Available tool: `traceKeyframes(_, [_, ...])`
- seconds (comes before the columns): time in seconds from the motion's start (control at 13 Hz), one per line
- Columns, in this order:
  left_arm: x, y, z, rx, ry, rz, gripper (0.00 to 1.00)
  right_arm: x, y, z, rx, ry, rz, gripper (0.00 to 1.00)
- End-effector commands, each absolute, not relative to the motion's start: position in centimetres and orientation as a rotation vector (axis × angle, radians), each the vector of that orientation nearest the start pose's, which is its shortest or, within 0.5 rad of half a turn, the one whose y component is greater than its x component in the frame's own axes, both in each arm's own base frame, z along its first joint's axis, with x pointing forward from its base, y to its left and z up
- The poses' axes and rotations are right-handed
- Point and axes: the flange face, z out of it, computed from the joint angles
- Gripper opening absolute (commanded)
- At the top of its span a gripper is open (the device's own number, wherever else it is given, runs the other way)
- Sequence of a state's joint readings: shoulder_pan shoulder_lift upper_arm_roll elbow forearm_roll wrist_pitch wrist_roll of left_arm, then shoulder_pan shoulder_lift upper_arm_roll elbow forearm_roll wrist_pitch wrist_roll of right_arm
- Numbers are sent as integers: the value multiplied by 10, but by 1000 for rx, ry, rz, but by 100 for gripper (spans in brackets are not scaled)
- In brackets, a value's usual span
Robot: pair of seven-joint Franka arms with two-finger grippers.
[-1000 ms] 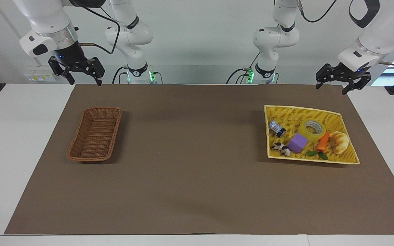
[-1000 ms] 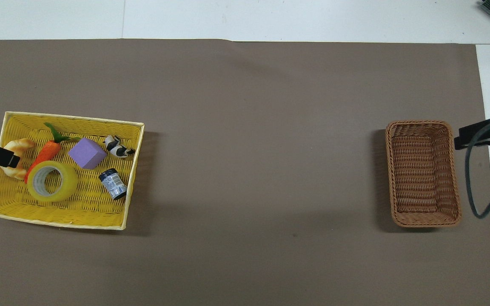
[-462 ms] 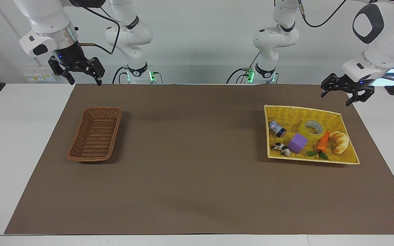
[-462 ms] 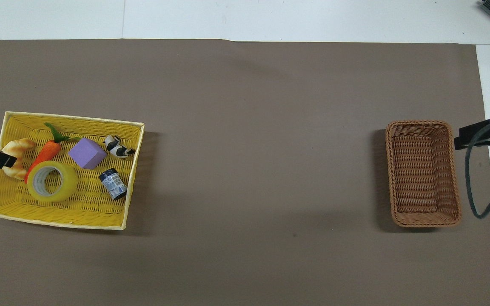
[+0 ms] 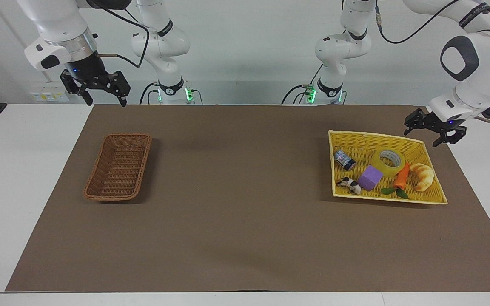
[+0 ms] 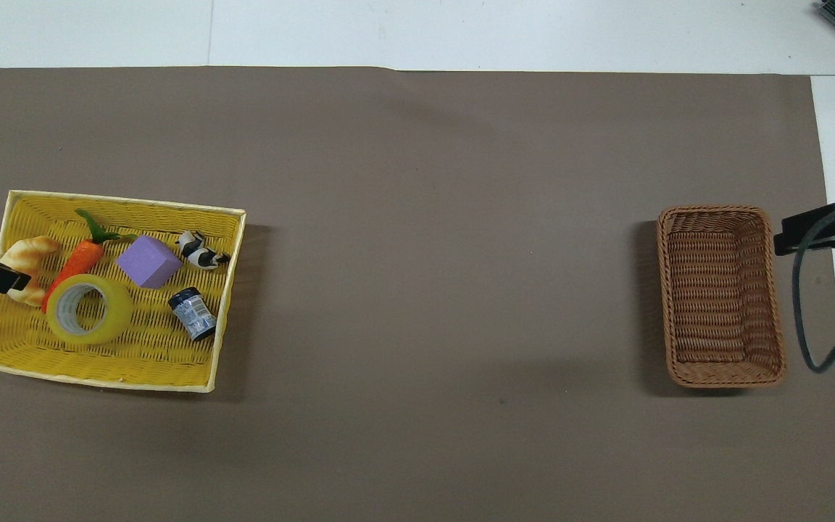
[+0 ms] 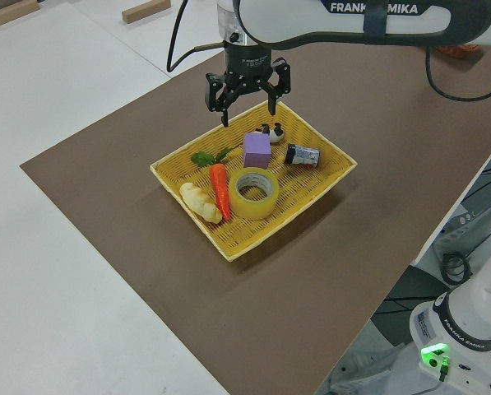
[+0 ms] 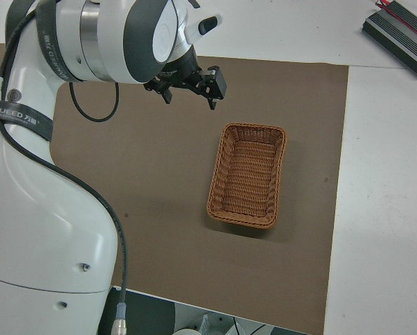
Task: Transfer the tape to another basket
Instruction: 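Move the left gripper into the yellow basket toward the tape roll, then grasp the yellow tape roll with the left gripper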
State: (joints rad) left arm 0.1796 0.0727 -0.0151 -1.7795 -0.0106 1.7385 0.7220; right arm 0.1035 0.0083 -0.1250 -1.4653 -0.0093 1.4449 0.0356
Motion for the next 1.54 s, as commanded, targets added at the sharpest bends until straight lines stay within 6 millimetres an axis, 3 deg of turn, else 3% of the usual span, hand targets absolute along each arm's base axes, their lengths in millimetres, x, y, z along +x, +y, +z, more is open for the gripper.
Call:
traceKeyframes(0.0, [562, 107, 454, -3069, 919, 174, 100, 539, -12, 660, -3149, 52, 41, 100])
traceKeyframes(0.15, [561, 109, 416, -3073, 938, 204, 100, 539, -12, 660, -3149, 52, 41, 100])
traceKeyframes(0.38, [551, 114, 376, -3063, 947, 177, 100, 539, -13, 660, -3149, 55, 41, 100])
traceKeyframes(0.54, [552, 119, 350, -3066, 950, 180, 93, 539, -12, 660, -3149, 52, 41, 100])
traceKeyframes(0.69, [551, 120, 340, -3056, 975, 170, 84, 539, -12, 660, -3149, 52, 41, 100])
traceKeyframes(1.0, [549, 131, 325, -3057, 965, 155, 48, 539, -12, 660, -3149, 52, 41, 100])
traceKeyframes(1.15, [548, 133, 299, -3077, 960, 206, 19, 539, -12, 660, -3149, 52, 41, 100])
traceKeyframes(1.23, [547, 137, 298, -3084, 943, 207, 0, 539, -12, 660, -3149, 52, 41, 100])
traceKeyframes(1.46, [556, 142, 317, -3089, 915, 194, 0, 539, -12, 660, -3149, 52, 41, 100])
